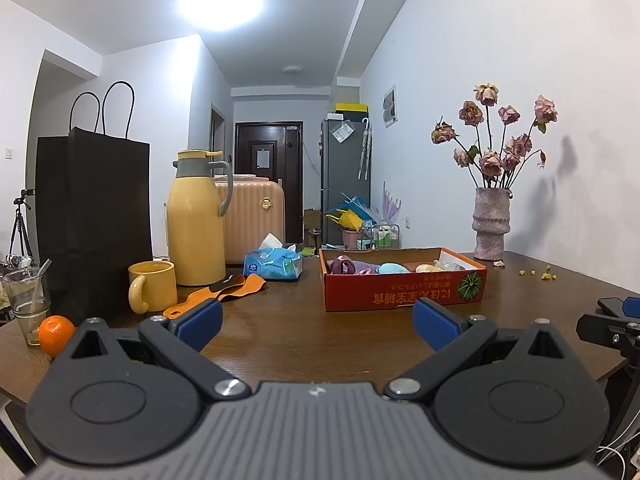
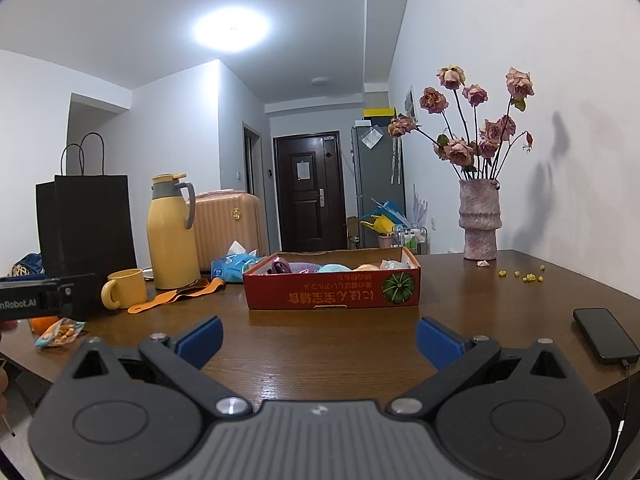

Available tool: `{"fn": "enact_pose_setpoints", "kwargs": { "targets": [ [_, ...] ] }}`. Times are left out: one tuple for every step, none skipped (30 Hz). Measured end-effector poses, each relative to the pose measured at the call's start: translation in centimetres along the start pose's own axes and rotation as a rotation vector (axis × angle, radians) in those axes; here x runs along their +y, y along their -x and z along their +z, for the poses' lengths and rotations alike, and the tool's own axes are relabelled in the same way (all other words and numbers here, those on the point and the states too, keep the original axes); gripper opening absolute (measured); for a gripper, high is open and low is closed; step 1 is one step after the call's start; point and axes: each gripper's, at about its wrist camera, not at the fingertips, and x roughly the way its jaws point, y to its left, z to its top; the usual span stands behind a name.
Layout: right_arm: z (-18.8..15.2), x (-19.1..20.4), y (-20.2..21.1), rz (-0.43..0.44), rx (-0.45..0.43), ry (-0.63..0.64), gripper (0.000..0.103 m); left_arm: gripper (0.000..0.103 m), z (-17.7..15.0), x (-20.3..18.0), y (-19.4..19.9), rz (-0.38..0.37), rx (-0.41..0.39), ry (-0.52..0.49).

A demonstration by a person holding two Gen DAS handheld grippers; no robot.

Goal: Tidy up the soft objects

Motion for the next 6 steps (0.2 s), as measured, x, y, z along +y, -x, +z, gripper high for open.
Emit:
{"fn": "enact_pose_setpoints", "kwargs": {
  "targets": [
    [-0.02,-0.02,0.00,0.000,0.001,0.000,0.103,0.103,0.00,-0.01,0.02,0.000,0.000,0.000],
    [-0.03,-0.02,0.01,0.000,0.000,-0.001,0.103,0.103,0.00,0.00,0.03,0.000,-0.001,0.000],
    [-0.02,-0.02,0.01,0.001,0.000,-0.001,0.103,0.103,-0.02,-0.06,0.09,0.002,-0.004,-0.001],
    [-0.04,0.00,-0.02,0.001,0.001,-0.001,0.103,0.103,-0.05,-0.10,0.12,0.002,-0.008,-0.006],
    [-0.04,0.01,-0.01,0.000,0.001,0.000,0.103,0.103,-0.09,-0.16,0.20,0.001,-0.010,-0.012],
    [-0.05,0.03,-0.02,0.000,0.000,-0.001,0.103,0.103,-0.14,-0.23,0.25,0.000,-0.010,-0.018]
  ]
}}
